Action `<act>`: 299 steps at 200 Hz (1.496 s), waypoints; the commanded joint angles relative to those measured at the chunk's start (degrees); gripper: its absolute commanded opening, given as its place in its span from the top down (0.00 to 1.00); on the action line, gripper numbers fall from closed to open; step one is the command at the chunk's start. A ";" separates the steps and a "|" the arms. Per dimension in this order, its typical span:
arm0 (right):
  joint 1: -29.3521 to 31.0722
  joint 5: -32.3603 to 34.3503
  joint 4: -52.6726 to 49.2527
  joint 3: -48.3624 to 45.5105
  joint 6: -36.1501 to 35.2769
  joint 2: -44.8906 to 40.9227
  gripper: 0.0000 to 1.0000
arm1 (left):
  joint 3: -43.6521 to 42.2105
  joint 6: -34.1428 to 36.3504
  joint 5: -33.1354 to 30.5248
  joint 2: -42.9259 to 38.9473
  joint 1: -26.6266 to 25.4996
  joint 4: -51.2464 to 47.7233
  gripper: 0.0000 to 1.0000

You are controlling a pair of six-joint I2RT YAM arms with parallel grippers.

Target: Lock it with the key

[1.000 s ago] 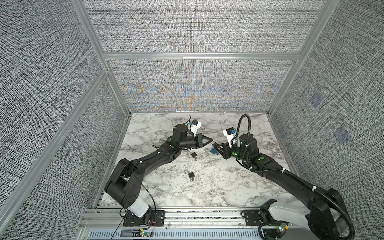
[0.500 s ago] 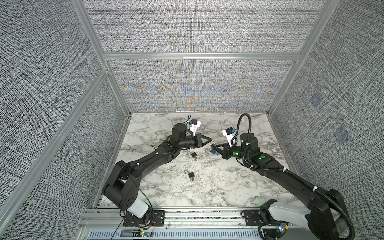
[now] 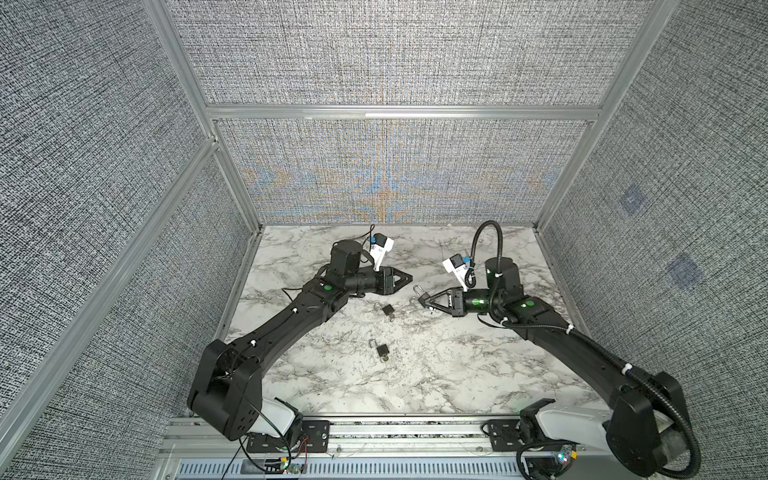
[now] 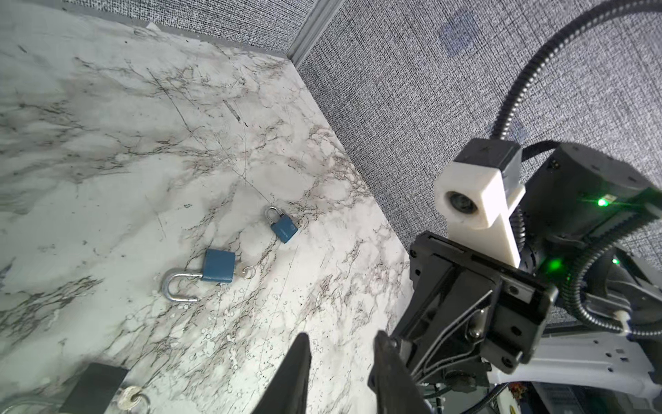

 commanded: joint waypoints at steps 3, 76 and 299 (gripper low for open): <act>-0.19 -4.57 1.38 0.25 2.60 -0.27 1.00 | 0.79 5.29 2.28 0.29 -0.57 -4.39 0.67; -0.48 -4.54 1.15 0.34 3.29 0.64 1.00 | -1.12 5.60 -0.26 -1.66 -1.63 -4.05 0.67; -0.56 -2.72 0.85 1.17 3.92 0.17 1.00 | -1.09 5.17 -4.52 -3.53 -3.93 -6.21 0.67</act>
